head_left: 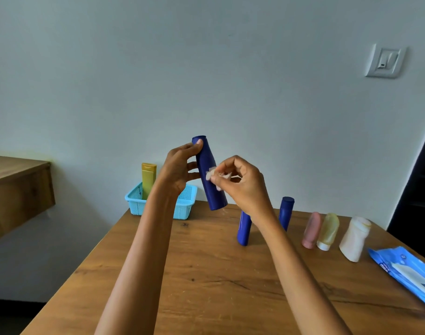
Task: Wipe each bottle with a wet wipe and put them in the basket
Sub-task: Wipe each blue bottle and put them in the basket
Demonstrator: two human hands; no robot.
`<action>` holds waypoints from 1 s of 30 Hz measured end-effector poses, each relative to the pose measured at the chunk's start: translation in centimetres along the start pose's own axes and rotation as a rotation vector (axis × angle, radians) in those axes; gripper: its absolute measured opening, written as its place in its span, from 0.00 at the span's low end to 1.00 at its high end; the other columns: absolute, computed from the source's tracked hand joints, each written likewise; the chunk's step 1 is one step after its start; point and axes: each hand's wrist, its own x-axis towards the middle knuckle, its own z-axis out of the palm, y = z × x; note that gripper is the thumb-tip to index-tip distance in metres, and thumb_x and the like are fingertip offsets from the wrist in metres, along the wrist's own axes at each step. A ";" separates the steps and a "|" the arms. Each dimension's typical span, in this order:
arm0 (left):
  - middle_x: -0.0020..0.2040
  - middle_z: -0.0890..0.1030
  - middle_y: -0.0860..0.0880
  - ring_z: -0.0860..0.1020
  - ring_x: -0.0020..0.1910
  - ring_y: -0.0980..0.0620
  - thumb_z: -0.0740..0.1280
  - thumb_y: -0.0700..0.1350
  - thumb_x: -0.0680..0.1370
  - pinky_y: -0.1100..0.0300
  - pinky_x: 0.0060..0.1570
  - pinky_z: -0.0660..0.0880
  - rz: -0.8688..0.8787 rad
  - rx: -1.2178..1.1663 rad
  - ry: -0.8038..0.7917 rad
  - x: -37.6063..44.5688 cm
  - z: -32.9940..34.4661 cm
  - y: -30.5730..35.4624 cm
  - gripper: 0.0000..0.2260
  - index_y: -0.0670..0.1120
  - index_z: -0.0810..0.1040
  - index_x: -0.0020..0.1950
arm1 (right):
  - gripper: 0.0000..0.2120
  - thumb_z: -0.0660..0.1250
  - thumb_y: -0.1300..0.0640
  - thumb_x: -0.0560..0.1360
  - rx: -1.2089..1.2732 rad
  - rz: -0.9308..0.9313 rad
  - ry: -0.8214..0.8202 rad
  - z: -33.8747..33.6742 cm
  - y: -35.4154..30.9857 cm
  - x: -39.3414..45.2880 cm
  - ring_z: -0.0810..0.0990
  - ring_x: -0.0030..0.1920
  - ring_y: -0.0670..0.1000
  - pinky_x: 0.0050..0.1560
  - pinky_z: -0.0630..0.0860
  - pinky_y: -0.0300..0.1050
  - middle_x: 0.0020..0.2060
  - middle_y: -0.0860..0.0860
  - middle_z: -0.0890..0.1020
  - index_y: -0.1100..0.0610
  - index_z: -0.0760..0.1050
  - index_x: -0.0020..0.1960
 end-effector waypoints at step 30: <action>0.46 0.79 0.47 0.79 0.43 0.49 0.66 0.46 0.78 0.58 0.37 0.79 0.049 -0.065 0.111 -0.3 1.6 -0.3 0.04 0.46 0.75 0.49 | 0.07 0.73 0.53 0.71 -0.200 0.132 -0.160 -2.7 1.0 -0.5 0.79 0.37 0.41 0.35 0.73 0.28 0.38 0.42 0.80 0.53 0.77 0.46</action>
